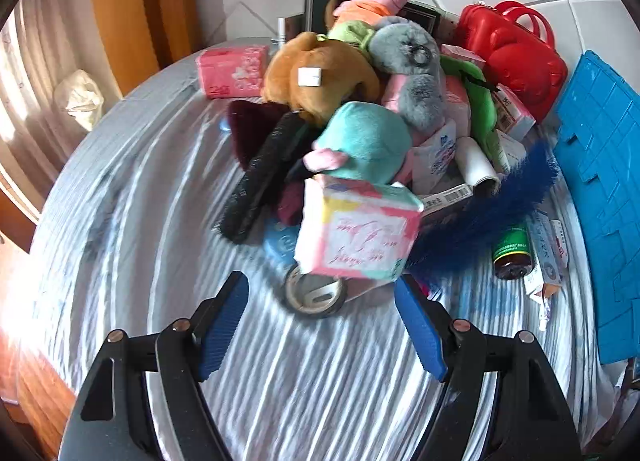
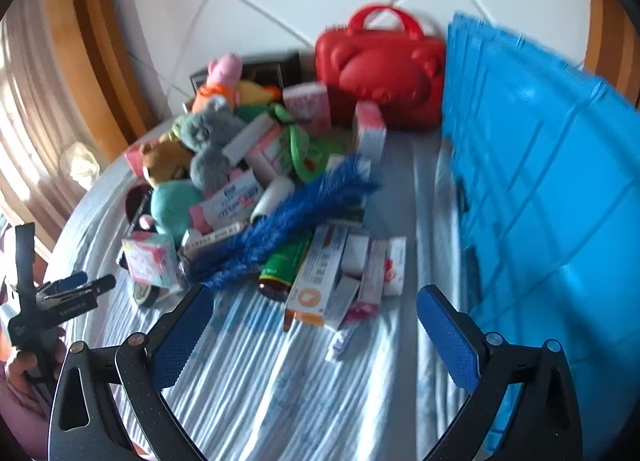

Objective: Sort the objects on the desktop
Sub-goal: 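Grasp the pink-yellow tissue box with the left gripper while the right grasps the pink ointment tube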

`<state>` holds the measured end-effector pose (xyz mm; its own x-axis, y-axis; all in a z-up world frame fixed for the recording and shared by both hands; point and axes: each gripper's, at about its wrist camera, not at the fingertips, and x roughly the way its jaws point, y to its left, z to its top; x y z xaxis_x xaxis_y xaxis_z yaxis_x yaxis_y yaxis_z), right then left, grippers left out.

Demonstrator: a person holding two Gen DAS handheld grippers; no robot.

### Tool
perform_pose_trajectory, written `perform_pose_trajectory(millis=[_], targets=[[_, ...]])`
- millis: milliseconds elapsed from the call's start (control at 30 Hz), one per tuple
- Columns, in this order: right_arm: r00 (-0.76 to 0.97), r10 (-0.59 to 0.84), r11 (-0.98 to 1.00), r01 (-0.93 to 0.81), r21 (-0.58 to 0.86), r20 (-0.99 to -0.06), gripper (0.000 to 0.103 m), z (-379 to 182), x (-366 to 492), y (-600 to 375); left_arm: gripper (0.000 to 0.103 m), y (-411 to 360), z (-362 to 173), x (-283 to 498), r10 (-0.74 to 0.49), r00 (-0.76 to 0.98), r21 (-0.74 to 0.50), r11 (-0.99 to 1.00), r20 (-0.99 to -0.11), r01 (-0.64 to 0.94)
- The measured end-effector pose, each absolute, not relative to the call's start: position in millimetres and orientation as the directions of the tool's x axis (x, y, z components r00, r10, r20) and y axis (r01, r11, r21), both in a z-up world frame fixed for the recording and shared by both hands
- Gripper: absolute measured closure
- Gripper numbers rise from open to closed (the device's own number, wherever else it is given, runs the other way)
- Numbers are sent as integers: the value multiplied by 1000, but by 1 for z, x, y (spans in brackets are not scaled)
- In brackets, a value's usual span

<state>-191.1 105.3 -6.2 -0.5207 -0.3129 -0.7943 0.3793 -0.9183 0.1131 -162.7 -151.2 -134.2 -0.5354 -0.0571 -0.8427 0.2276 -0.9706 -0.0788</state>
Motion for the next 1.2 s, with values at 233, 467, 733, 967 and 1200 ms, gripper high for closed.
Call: perform_pose_trajectory(millis=[233,467,733,967,1200], targets=[[-412,-268,-938,320,137,-871,0,-57,-218,107,28,-132,-153,-206,-91,-509,-8,-982,-856,189],[-328,-219,-960,241,143,-919,0,-101,-246,111,19,-128,-185,-244,-73,-447,-5,-986,-891,170],[-212,-127,-984,150,96,-969,2,-159,-261,117,24,-126,-199,-260,-84,-459,19,-989,-885,144],[-191,-89,-978,201,50,-978,61,-172,-259,103,28,-129,-196,-258,-68,-459,4,-990,-886,138],[-190,-35,-972,234,-11,-981,84,-169,-251,104,52,-124,-182,-242,-33,-480,-24,-993,-877,113]])
